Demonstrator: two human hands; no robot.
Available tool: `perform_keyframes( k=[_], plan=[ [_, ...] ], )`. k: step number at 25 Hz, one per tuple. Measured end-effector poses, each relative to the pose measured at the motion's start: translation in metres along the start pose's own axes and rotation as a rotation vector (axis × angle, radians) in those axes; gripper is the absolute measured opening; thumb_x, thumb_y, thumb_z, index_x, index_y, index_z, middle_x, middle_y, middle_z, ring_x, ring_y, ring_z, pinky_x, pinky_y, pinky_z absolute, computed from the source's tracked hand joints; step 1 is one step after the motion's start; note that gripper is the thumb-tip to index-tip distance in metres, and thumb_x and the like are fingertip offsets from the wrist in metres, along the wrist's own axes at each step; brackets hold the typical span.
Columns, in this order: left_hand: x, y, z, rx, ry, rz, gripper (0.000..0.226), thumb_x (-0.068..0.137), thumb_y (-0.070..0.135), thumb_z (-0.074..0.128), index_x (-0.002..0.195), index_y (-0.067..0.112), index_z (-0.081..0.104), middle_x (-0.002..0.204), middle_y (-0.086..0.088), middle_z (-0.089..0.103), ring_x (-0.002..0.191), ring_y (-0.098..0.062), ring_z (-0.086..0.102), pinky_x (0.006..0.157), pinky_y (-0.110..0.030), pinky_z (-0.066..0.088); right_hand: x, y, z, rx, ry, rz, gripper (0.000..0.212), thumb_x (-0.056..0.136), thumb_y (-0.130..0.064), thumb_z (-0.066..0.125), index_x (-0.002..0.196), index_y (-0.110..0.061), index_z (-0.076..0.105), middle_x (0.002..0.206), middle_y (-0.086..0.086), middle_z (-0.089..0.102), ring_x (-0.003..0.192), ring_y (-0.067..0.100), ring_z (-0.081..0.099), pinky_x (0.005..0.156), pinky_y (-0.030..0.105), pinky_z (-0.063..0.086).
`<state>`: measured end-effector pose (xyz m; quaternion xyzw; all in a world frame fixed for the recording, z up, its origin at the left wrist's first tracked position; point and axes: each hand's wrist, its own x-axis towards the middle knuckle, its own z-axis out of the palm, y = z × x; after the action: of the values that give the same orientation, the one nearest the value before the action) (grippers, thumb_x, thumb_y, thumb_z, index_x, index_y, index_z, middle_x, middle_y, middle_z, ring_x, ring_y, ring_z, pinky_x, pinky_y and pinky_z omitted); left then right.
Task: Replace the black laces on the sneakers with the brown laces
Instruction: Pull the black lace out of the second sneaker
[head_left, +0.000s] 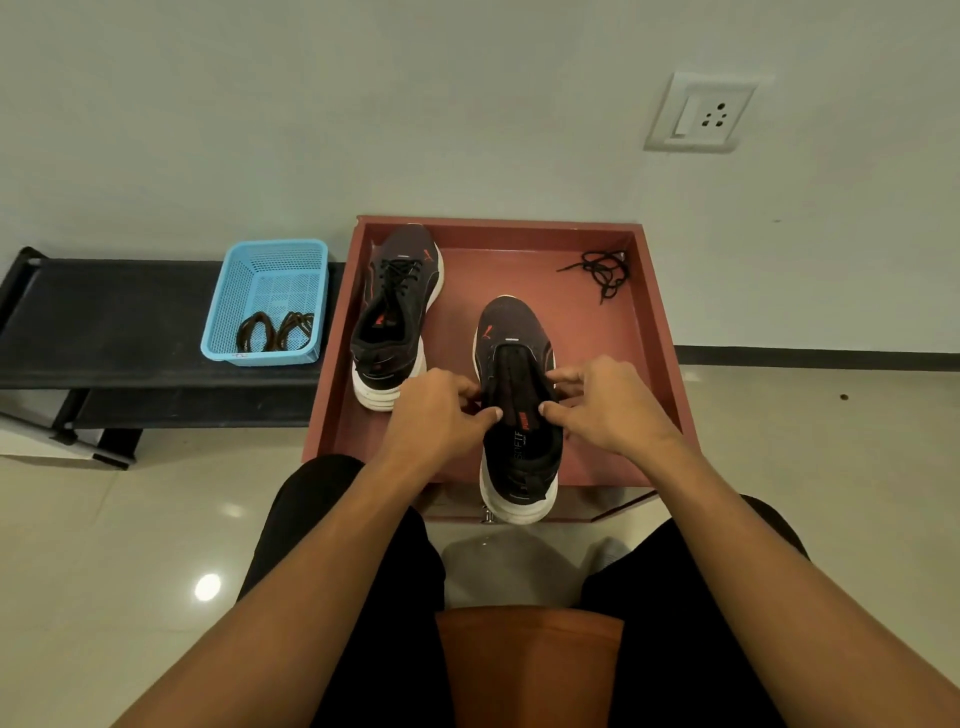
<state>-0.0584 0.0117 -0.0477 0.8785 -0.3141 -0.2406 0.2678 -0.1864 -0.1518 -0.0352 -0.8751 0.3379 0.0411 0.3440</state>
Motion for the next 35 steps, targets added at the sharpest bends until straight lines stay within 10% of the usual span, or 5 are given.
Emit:
perform_keyframes(
  k=[16,26,31,35],
  plan=[
    [0.116,0.015,-0.01,0.101,0.235,-0.024,0.029,0.092,0.028,0.078,0.075,0.01,0.064,0.07,-0.004,0.061,0.075,-0.028,0.065,0.066,-0.032,0.046,0.128,-0.012,-0.009,0.002,0.177,-0.045,0.027,0.09,-0.022,0.079,0.117,-0.02,0.08,0.105,0.007,0.079,0.088,0.029,0.076,0.085,0.047,0.064],
    [0.106,0.006,-0.021,0.022,0.303,0.088,0.023,0.096,0.028,0.074,0.109,0.009,0.079,0.101,-0.006,0.078,0.095,-0.02,0.074,0.091,-0.034,0.06,0.112,-0.027,-0.013,-0.043,0.287,-0.03,0.034,0.088,-0.042,0.079,0.118,-0.026,0.078,0.11,-0.003,0.078,0.1,0.021,0.074,0.09,0.044,0.062],
    [0.083,-0.01,-0.068,-0.091,0.453,0.19,0.028,0.096,0.021,0.069,0.122,0.014,0.075,0.107,0.002,0.078,0.094,-0.004,0.071,0.088,-0.008,0.051,0.098,-0.059,-0.01,0.028,0.43,-0.165,0.037,0.088,-0.048,0.071,0.119,-0.029,0.078,0.104,-0.011,0.079,0.096,0.01,0.074,0.089,0.038,0.062],
    [0.082,-0.037,-0.091,-0.029,0.456,0.099,0.036,0.098,0.021,0.066,0.133,0.019,0.07,0.118,-0.001,0.076,0.108,-0.014,0.071,0.099,-0.029,0.055,0.102,-0.092,0.014,0.041,0.397,-0.304,0.041,0.086,-0.049,0.071,0.119,-0.026,0.078,0.109,-0.008,0.079,0.1,0.013,0.074,0.097,0.038,0.058]
  ],
)
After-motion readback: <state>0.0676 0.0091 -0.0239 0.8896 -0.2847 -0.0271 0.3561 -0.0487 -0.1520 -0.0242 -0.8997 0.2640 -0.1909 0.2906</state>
